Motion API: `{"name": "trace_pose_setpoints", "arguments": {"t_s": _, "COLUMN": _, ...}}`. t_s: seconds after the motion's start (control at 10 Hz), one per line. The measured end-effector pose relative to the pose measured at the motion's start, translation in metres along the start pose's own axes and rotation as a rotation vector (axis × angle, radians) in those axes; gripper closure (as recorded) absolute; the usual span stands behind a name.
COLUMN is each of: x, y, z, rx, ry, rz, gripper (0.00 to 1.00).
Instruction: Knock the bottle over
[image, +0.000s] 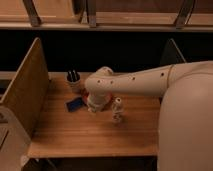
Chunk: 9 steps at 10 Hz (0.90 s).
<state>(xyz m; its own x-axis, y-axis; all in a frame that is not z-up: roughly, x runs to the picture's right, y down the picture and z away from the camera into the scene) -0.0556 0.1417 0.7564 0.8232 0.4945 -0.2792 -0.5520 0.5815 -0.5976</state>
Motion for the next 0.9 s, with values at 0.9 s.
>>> {"name": "trace_pose_setpoints", "arguments": {"t_s": 0.9, "x": 0.090, "y": -0.069, "z": -0.038, "rx": 0.107, "ry": 0.185, "rz": 0.281, "gripper": 1.00}}
